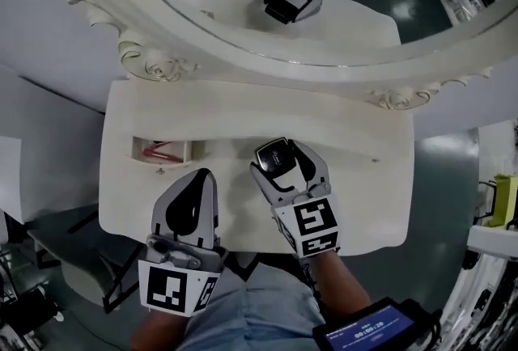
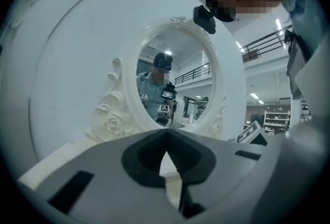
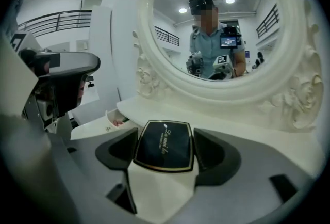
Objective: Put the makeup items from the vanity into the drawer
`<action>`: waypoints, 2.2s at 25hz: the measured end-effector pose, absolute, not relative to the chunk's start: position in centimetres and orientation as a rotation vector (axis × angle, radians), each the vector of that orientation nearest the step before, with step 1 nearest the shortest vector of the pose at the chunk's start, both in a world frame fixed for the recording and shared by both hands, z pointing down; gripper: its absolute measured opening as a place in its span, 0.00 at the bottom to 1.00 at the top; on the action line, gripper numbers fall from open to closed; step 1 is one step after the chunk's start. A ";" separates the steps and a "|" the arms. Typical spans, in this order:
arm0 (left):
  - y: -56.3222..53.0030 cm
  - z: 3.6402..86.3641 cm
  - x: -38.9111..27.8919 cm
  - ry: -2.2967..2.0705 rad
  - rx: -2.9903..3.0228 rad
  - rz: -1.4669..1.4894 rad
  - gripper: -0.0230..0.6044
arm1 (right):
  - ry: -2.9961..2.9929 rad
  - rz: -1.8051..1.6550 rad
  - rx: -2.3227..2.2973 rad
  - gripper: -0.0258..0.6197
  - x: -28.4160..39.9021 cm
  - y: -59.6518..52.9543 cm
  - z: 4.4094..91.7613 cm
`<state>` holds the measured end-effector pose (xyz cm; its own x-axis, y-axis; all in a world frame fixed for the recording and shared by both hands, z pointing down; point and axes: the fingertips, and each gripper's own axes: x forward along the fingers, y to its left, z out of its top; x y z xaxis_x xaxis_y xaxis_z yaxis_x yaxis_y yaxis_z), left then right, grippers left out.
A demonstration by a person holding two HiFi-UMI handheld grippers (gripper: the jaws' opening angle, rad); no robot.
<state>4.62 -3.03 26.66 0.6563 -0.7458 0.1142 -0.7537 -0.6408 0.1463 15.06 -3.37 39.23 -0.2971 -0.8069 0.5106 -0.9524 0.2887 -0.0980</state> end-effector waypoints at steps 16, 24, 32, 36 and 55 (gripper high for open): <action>-7.9 29.2 -14.5 -1.526 2.460 0.098 0.04 | -2.371 0.612 1.155 0.57 -6.7 -8.9 42.5; -9.4 29.9 -15.6 -1.486 2.445 0.082 0.04 | -2.341 0.653 1.145 0.57 -7.3 -9.0 42.7; -10.0 30.0 -14.9 -1.444 2.460 0.067 0.04 | -2.393 0.552 1.288 0.57 -6.4 -9.6 40.1; -10.1 30.1 -14.4 -1.421 2.467 0.067 0.04 | -2.369 0.507 1.336 0.57 -5.2 -9.2 40.0; -10.0 30.1 -13.7 -1.373 2.494 0.076 0.04 | -2.255 0.514 1.187 0.06 -6.3 -7.5 43.2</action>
<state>-13.68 -9.98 30.09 0.5435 -0.8187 0.1855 -0.8341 -0.5020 0.2284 -6.34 -7.47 43.17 -0.4699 -0.6333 0.6149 -0.8372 0.5406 -0.0830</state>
